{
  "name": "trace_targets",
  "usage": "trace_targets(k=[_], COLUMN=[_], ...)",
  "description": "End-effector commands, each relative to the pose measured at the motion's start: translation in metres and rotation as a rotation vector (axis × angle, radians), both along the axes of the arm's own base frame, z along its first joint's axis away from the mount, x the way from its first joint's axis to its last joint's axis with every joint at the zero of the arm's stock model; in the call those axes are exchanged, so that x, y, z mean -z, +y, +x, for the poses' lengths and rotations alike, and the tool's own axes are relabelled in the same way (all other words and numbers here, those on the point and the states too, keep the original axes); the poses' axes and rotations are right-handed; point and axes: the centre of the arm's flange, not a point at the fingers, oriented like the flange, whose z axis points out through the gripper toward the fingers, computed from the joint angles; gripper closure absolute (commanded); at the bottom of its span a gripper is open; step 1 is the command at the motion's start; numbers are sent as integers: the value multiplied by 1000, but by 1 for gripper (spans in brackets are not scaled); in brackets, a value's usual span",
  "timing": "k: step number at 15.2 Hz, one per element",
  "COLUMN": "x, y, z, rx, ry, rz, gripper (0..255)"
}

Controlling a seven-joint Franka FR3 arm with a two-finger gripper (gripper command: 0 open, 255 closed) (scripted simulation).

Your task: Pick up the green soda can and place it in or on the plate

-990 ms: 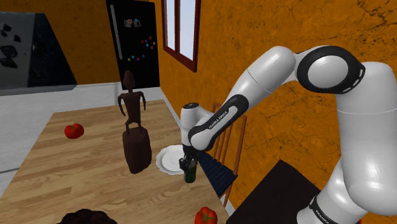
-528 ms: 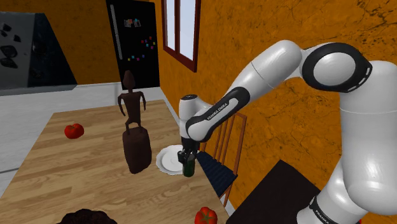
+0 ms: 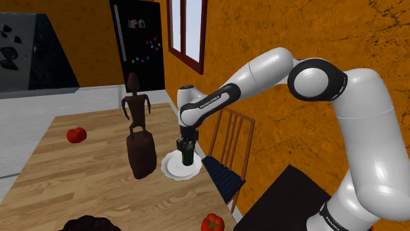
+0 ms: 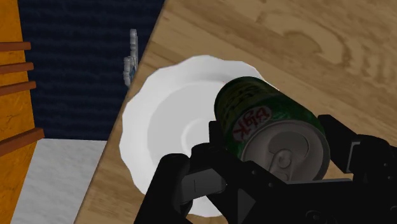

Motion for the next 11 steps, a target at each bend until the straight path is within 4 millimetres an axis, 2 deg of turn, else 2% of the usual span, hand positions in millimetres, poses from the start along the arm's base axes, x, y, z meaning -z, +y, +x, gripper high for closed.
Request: trace_targets(k=[1,5,6,11], x=[-7,-16,-17,9], y=[-6,-20,-21,-21], z=[27,77,82,82], rx=[-1,-1,-1,-1], ry=[0,0,0,0], rz=[0,0,0,0], gripper=[255,255,255,255])
